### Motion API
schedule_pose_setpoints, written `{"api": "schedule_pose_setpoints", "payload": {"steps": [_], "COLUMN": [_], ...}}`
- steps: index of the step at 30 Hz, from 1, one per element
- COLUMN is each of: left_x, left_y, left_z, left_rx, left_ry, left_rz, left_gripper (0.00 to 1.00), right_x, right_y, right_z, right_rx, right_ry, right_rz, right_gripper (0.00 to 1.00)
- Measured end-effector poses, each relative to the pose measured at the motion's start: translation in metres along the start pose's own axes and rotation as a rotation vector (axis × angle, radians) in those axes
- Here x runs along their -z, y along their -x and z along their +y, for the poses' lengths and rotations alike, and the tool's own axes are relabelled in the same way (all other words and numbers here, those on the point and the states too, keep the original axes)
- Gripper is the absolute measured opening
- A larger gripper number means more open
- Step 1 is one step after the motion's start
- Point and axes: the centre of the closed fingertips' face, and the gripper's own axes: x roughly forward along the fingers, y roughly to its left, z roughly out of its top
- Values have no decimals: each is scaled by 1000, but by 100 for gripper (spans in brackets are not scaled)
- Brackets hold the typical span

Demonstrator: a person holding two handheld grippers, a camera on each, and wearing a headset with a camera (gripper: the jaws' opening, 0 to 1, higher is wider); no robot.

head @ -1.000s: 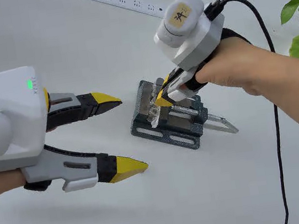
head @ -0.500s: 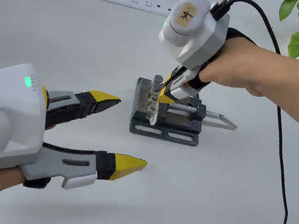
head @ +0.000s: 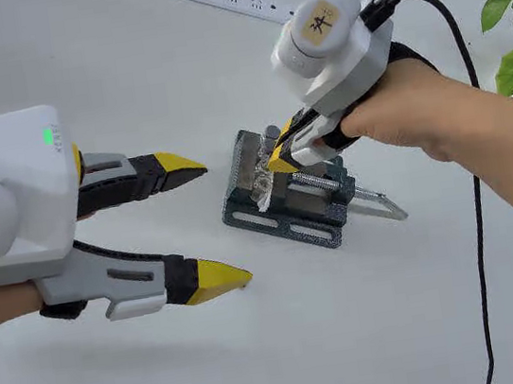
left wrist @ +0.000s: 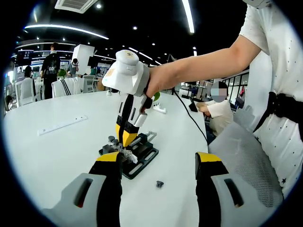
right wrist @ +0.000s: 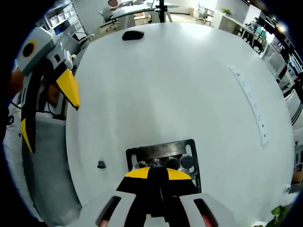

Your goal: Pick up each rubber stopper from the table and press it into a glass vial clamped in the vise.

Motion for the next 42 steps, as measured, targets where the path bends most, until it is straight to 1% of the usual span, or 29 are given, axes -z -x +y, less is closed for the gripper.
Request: {"api": "schedule_pose_setpoints", "payload": {"steps": [5, 7, 8, 9, 11, 21, 24, 25, 30, 32, 34, 39, 42], "left_x": [0, 1, 1, 1, 1, 1, 1, 1, 1, 1, 2, 2, 3], "left_y": [-1, -1, -1, -1, -1, -2, -2, -2, -2, -3, -3, -3, -3], "left_z": [0, 0, 0, 1, 1, 0, 0, 0, 1, 0, -1, -1, -1], "left_rx": [4, 4, 3, 3, 3, 9, 10, 11, 11, 13, 15, 16, 15], "left_ry": [1, 1, 1, 0, 2, -3, -3, -6, -3, -3, -3, -2, -1], "left_rz": [1, 2, 2, 2, 3, 7, 7, 8, 8, 8, 10, 10, 11], "left_gripper": [61, 61, 61, 61, 61, 61, 61, 61, 60, 60, 60, 60, 60], "right_x": [-2, -2, -2, -2, -3, -3, -3, -3, 0, 1, 1, -4, -5], "right_y": [0, 0, 0, 1, 4, 3, 3, 3, 5, 6, 6, 5, 6], "right_z": [1, 1, 2, 3, 2, -1, -1, 0, -1, 1, 4, 6, 7], "right_rx": [11, 21, 22, 18, 18, 5, -6, -15, -23, -31, -32, -55, -60], "right_ry": [36, 71, 71, 73, 84, 49, 20, -9, -28, -47, -49, -84, -93], "right_rz": [-3, 8, 10, 7, 6, -11, -26, -39, -52, -63, -67, -90, -101], "right_gripper": [6, 5, 5, 2, 1, 2, 2, 2, 3, 3, 3, 6, 3]}}
